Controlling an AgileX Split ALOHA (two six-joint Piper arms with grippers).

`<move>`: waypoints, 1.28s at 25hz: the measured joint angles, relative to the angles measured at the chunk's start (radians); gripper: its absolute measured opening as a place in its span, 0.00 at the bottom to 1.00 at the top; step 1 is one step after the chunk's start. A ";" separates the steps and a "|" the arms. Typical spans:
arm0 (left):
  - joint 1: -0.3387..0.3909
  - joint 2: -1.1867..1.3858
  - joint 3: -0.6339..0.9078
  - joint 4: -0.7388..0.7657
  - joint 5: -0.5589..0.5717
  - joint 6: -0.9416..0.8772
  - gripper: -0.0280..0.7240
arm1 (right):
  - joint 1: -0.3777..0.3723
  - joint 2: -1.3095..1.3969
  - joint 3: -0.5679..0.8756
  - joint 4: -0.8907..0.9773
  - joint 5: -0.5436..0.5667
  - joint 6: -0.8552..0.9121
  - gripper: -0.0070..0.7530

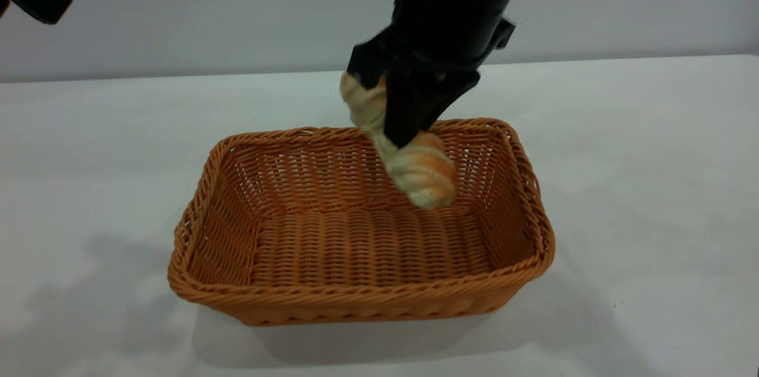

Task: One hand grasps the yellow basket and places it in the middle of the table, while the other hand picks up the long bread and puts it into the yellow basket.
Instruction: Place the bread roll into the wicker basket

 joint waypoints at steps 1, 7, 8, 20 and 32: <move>0.000 0.000 0.000 0.000 0.000 0.000 0.81 | 0.000 0.011 0.000 0.006 -0.008 -0.002 0.07; 0.000 0.000 0.000 -0.001 0.001 0.000 0.81 | 0.000 0.069 0.000 0.010 -0.023 -0.050 0.14; 0.000 0.000 0.000 -0.001 0.001 0.000 0.81 | 0.000 0.077 0.000 0.010 -0.027 -0.053 0.17; 0.000 0.000 0.000 -0.001 0.002 0.000 0.81 | 0.000 0.088 -0.001 0.010 -0.055 -0.054 0.68; 0.000 -0.124 0.000 0.018 -0.036 0.065 0.81 | -0.040 0.027 -0.001 -0.071 0.014 -0.114 0.70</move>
